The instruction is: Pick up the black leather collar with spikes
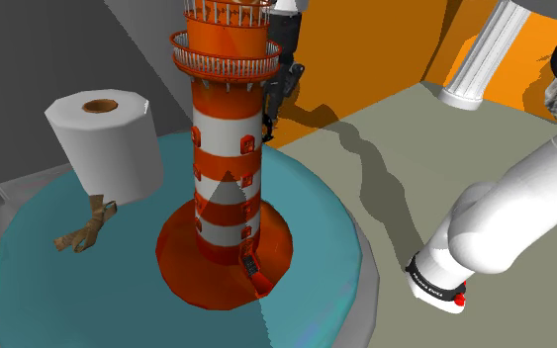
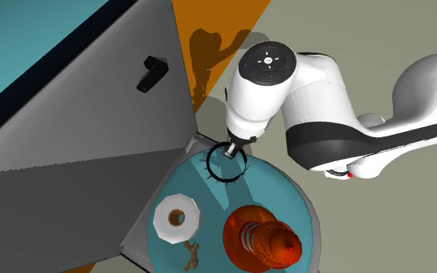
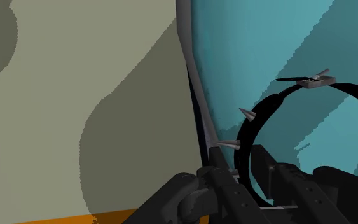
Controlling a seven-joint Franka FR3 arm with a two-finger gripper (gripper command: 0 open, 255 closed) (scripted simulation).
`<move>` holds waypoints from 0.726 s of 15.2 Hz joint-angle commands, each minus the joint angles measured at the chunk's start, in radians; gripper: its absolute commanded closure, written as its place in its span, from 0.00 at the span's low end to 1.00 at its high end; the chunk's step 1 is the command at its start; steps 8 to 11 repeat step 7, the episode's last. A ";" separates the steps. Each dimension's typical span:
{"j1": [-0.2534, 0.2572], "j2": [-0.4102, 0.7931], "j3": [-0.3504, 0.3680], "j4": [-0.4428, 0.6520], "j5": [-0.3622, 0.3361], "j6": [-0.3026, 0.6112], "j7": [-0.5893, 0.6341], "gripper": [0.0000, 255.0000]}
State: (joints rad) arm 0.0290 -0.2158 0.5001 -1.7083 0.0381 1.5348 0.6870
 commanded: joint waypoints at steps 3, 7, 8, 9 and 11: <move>-0.002 0.022 0.004 0.078 -0.010 -0.059 0.005 1.00; -0.002 0.037 0.007 0.122 -0.016 -0.090 0.009 1.00; -0.002 0.037 0.007 0.122 -0.016 -0.090 0.009 1.00; -0.002 0.037 0.007 0.122 -0.016 -0.090 0.009 1.00; -0.002 0.037 0.007 0.122 -0.016 -0.090 0.009 1.00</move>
